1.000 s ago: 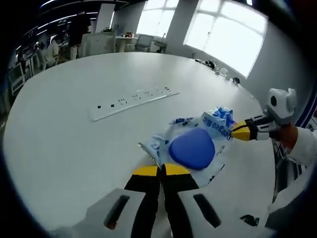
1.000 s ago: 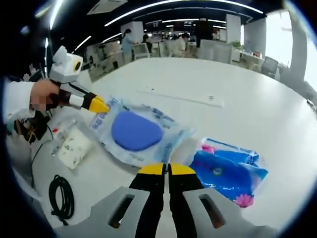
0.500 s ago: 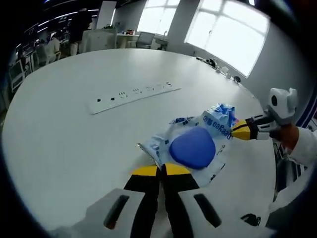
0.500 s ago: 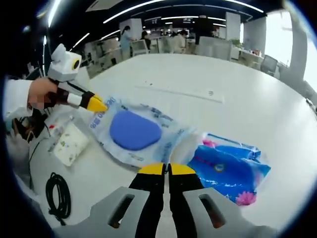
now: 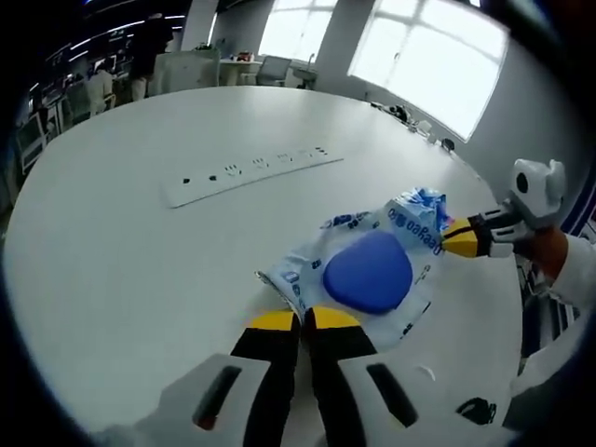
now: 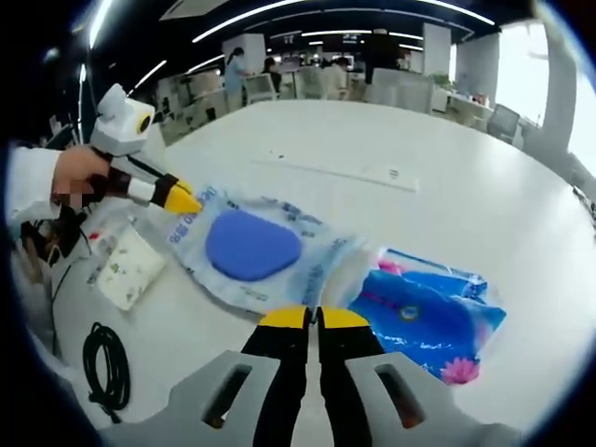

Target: Arrange the tabletop items into an orderly group along one side of the table until the central work area is clear of visible clutter.

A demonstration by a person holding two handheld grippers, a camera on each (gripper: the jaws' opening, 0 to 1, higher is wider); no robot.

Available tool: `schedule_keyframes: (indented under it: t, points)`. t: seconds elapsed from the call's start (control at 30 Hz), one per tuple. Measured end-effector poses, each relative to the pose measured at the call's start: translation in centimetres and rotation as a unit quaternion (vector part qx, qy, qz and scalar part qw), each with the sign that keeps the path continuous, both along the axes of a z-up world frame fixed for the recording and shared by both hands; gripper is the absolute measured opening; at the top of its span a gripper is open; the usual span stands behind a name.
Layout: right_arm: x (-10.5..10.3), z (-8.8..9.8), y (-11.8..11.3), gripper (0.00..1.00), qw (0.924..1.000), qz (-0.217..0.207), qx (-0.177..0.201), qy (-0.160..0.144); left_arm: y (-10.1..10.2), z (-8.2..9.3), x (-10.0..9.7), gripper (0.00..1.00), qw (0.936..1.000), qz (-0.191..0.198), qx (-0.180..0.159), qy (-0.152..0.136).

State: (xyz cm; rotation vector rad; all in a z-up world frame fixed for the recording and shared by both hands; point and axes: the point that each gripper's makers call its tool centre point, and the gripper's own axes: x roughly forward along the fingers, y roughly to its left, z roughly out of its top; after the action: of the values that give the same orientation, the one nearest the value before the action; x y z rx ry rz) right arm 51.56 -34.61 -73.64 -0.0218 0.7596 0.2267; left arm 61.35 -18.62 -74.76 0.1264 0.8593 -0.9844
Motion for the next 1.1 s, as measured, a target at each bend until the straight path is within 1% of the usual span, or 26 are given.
schedule_keyframes:
  t: [0.33,0.63,0.73,0.9,1.1]
  points:
    - [-0.2,0.2,-0.3,0.01,1.0000,-0.007,0.002,-0.001,0.3,-0.1,0.1,0.04,1.0000,0.008,-0.004,0.002]
    - [-0.5,0.6,-0.4,0.03,0.9999,-0.014,0.005,-0.007,0.7,0.3,0.1,0.05,0.9999,0.010,-0.005,-0.006]
    - [-0.6,0.9,-0.4,0.04,0.9998,-0.016,0.004,-0.009,0.8,0.8,0.1,0.08,0.9998,0.013,-0.013,-0.006]
    - [-0.8,1.0,-0.4,0.07,0.9998,-0.017,0.004,-0.011,1.1,1.4,0.1,0.12,0.9998,0.013,-0.014,-0.009]
    - [-1.1,1.4,-0.5,0.11,0.9997,-0.021,0.003,-0.013,1.5,2.3,0.1,0.18,0.9995,0.015,-0.020,-0.017]
